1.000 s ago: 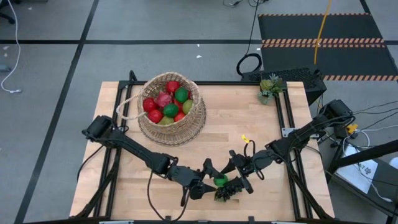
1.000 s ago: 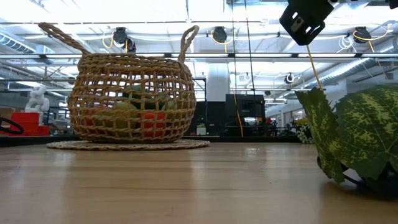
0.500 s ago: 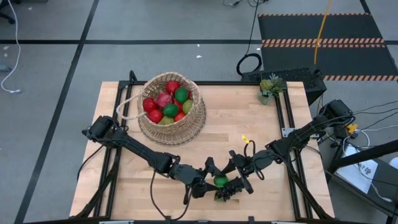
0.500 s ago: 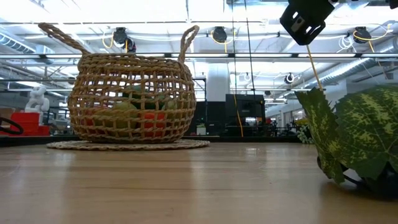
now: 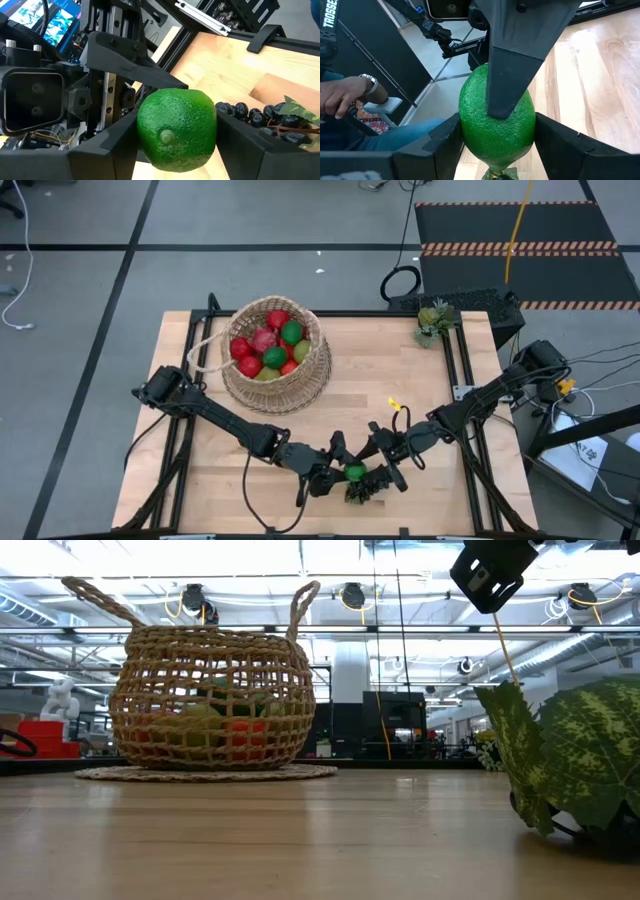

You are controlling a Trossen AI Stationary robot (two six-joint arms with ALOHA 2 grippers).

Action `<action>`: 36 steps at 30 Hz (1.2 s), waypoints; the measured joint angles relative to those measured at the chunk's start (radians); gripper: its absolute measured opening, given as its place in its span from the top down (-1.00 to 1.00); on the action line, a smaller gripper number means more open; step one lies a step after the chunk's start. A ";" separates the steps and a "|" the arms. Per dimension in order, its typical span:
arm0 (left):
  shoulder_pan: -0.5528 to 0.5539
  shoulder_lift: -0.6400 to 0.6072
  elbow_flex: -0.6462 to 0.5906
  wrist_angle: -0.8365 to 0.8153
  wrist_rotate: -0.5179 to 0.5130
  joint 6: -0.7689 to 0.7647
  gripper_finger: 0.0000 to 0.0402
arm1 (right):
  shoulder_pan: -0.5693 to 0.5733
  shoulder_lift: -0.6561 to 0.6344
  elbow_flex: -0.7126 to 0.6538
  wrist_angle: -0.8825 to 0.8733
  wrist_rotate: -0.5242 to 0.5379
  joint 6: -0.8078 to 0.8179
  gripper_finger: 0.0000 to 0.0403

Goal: Build produce basket
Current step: Put the lime into the basket

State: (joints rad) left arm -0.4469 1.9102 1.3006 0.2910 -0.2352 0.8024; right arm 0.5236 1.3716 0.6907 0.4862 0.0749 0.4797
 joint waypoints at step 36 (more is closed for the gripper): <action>-0.109 -0.118 -0.001 -0.017 -0.290 0.050 -0.15 | 0.139 -0.217 0.000 -0.226 0.165 -0.074 -0.68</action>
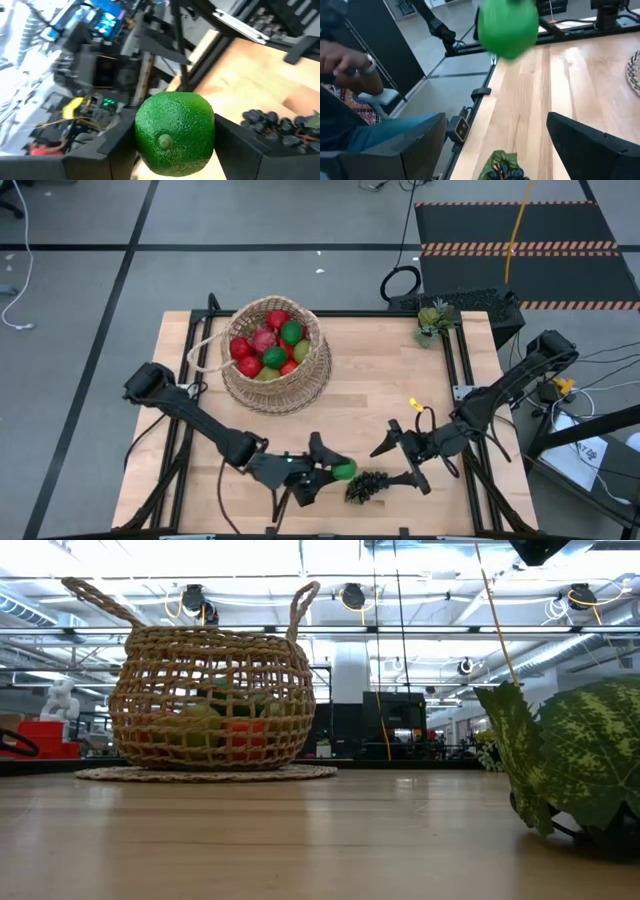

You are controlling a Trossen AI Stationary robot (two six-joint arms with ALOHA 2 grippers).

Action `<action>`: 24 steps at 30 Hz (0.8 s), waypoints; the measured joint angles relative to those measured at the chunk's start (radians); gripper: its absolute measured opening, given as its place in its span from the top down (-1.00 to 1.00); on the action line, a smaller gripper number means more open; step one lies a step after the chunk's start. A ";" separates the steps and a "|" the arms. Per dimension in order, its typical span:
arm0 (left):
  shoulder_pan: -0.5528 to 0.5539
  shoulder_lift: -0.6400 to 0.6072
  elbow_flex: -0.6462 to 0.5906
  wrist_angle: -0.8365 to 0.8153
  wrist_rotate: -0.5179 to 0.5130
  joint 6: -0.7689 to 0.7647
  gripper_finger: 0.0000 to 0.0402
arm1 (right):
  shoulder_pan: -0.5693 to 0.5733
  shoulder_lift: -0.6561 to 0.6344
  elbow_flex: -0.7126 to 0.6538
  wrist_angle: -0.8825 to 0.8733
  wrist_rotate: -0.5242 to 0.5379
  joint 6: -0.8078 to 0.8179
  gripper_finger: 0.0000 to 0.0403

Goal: Build produce basket
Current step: Put the lime into the basket

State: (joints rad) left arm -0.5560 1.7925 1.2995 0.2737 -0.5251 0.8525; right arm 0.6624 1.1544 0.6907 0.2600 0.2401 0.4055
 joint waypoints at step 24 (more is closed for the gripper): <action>-0.100 -0.191 0.000 -0.005 -0.298 -0.475 -0.15 | 0.007 0.002 0.000 -0.003 0.026 -0.010 -0.68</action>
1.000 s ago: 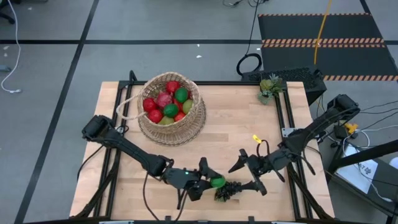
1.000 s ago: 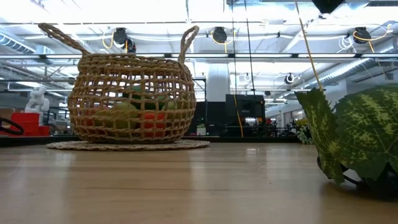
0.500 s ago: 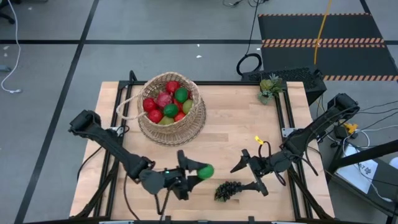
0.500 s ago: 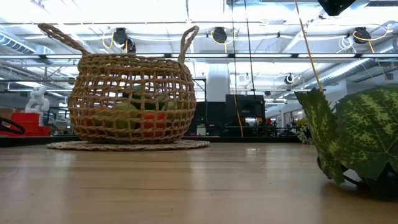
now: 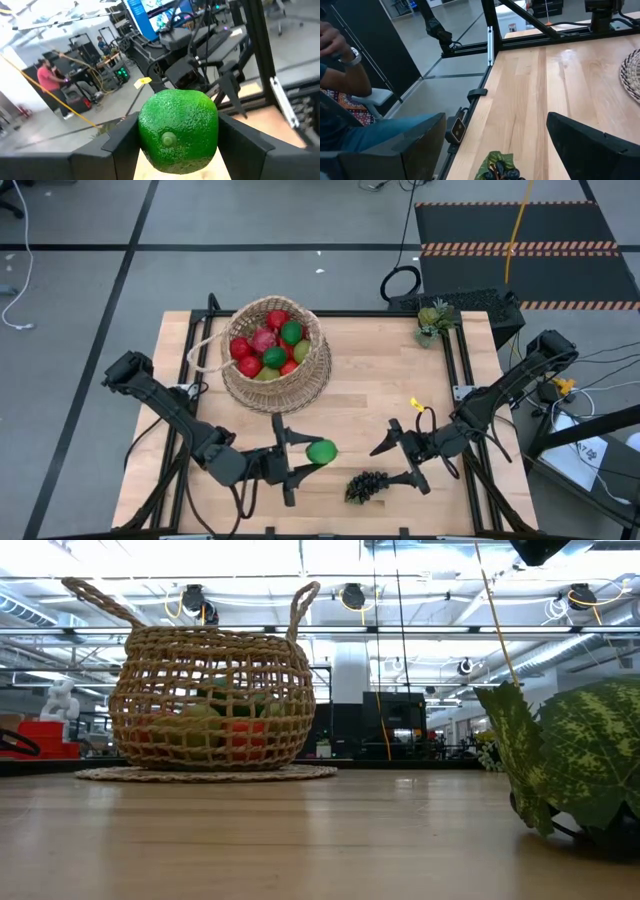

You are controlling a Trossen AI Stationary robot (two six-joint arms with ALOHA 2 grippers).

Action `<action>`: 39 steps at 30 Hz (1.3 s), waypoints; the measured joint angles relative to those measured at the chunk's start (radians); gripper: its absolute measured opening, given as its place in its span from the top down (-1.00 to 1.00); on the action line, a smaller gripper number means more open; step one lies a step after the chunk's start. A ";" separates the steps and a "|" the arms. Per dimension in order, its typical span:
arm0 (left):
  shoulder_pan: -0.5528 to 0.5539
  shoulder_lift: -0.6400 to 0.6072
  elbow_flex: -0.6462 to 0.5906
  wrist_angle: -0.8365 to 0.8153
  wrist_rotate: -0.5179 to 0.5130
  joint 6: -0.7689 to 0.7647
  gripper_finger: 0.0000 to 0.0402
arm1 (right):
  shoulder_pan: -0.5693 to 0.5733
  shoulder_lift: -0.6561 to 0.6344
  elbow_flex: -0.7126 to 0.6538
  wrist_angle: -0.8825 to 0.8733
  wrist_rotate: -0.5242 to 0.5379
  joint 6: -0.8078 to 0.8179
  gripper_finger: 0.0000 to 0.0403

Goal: Build produce basket
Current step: Put the lime into the basket

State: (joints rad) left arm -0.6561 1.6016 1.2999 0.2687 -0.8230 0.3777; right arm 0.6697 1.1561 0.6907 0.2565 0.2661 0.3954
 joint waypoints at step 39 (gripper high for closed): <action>0.006 0.000 0.000 0.012 0.002 -0.413 -0.21 | 0.000 0.000 0.000 0.008 0.000 -0.018 -0.68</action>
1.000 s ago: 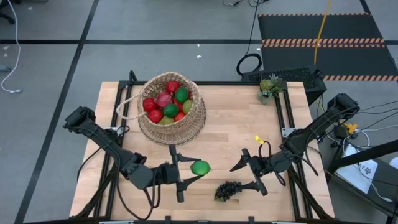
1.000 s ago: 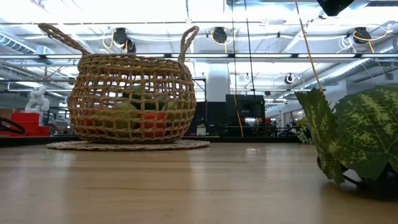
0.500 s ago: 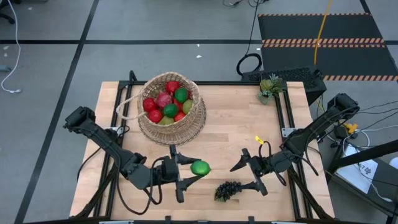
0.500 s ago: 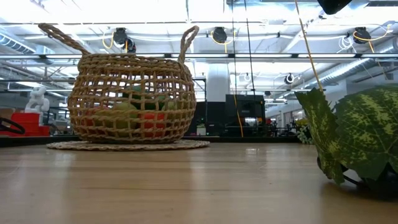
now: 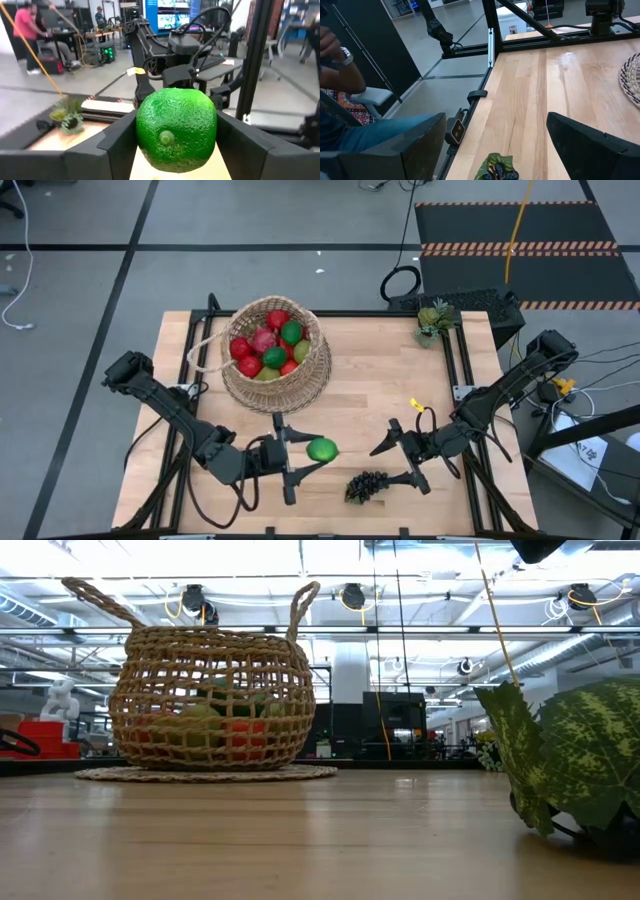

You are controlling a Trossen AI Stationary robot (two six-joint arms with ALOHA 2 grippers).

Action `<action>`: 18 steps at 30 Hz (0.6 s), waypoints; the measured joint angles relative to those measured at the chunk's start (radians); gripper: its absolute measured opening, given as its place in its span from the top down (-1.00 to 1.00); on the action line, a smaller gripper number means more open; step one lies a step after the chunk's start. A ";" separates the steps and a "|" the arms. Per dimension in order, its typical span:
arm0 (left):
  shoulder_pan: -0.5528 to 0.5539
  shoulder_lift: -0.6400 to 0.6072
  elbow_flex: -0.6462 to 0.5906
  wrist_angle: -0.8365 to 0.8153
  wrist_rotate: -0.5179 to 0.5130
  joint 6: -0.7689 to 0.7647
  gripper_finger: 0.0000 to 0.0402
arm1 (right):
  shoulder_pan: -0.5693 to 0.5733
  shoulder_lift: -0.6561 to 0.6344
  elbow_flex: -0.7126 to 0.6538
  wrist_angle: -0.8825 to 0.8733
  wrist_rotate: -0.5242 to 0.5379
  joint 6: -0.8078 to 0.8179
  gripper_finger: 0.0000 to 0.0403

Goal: Build produce basket
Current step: Put the lime into the basket

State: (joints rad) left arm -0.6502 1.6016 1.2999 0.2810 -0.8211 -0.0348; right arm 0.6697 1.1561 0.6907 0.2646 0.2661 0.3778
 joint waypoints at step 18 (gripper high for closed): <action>0.002 0.000 0.000 0.000 0.000 0.601 -0.21 | -0.001 0.000 0.000 0.000 0.053 -0.028 -0.68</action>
State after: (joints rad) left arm -0.6479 1.6016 1.2999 0.2806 -0.8211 0.5666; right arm 0.6689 1.1561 0.6907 0.2649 0.3191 0.3501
